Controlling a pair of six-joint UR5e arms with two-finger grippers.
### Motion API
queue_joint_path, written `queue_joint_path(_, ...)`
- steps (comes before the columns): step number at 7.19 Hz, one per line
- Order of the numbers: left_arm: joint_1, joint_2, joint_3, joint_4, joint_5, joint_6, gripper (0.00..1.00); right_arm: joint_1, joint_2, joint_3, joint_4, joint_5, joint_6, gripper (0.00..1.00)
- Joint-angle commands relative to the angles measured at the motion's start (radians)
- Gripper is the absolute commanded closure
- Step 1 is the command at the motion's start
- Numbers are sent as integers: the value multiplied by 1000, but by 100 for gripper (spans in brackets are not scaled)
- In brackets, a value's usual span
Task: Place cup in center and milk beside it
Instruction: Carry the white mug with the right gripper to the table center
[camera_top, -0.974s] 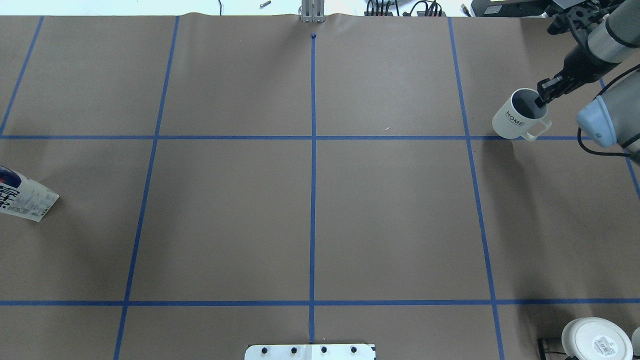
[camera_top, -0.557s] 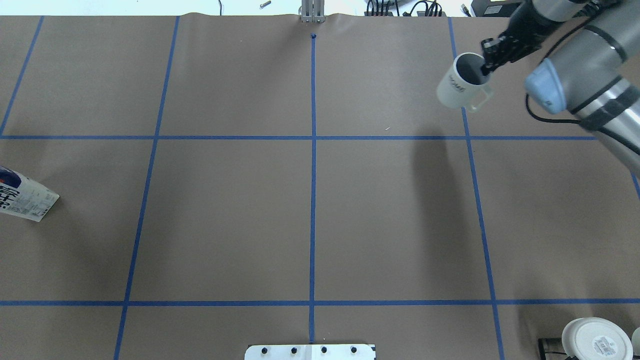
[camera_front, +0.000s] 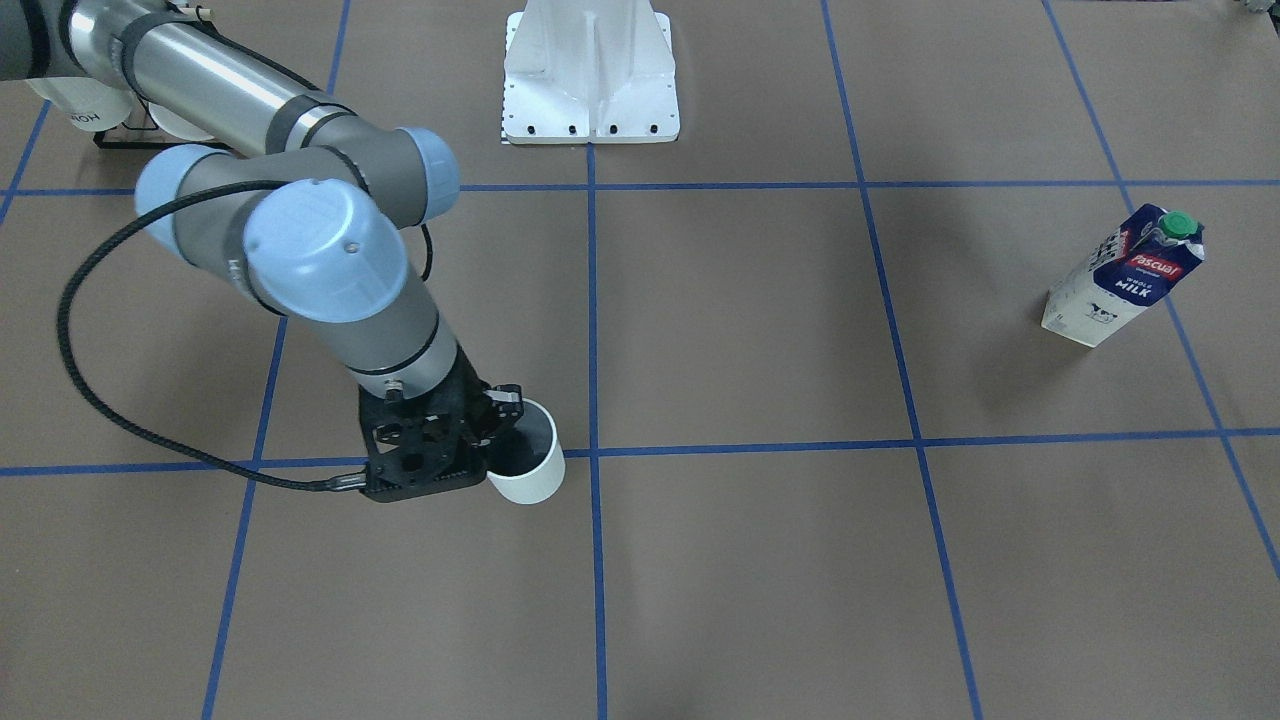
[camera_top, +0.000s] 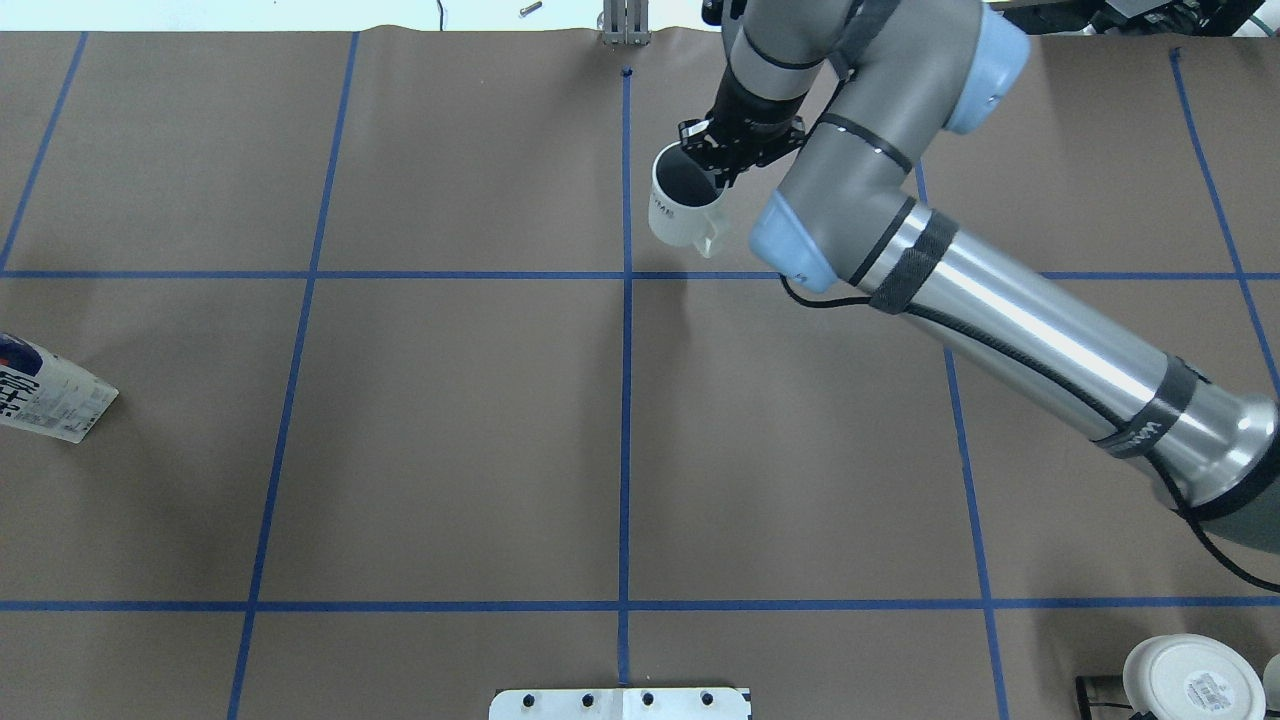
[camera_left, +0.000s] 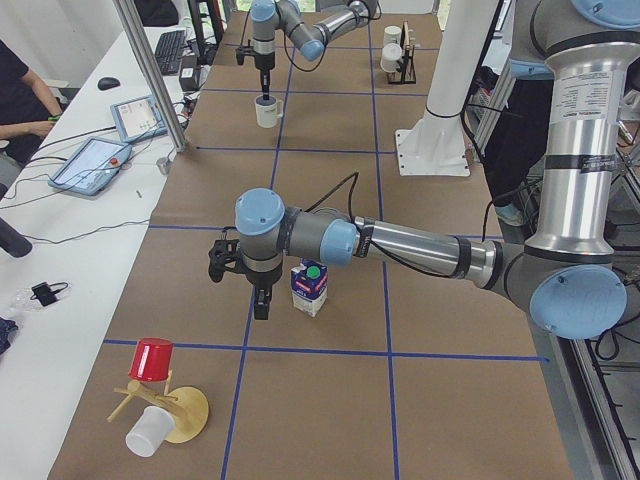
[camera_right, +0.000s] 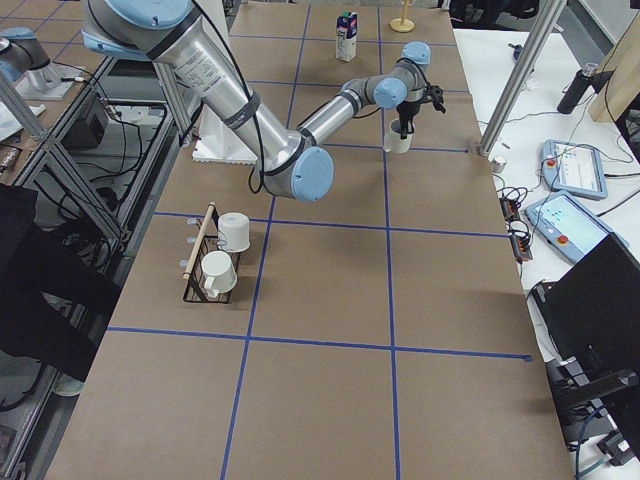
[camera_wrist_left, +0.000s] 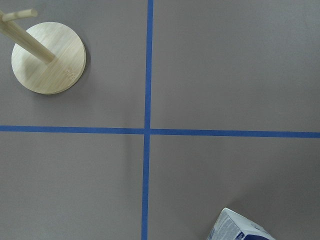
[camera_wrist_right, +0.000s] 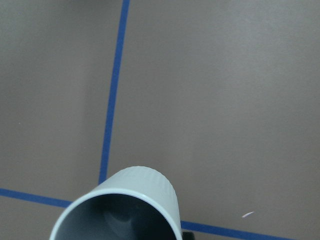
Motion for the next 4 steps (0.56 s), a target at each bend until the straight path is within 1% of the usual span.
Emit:
queue_joint_path(1, 0, 4, 12, 0, 0, -2, 2, -78, 30, -37, 1, -45, 43, 100)
queue_joint_path(2, 0, 4, 15, 0, 0, -2, 2, -96, 30, -46, 4, -74, 58, 100)
queue_joint_path(3, 0, 4, 13, 0, 0, -3, 2, -93, 30, -46, 6, -76, 66, 100)
queue_joint_path(4, 0, 5, 15, 0, 0, -2, 2, -93, 31, -46, 6, -95, 77, 1)
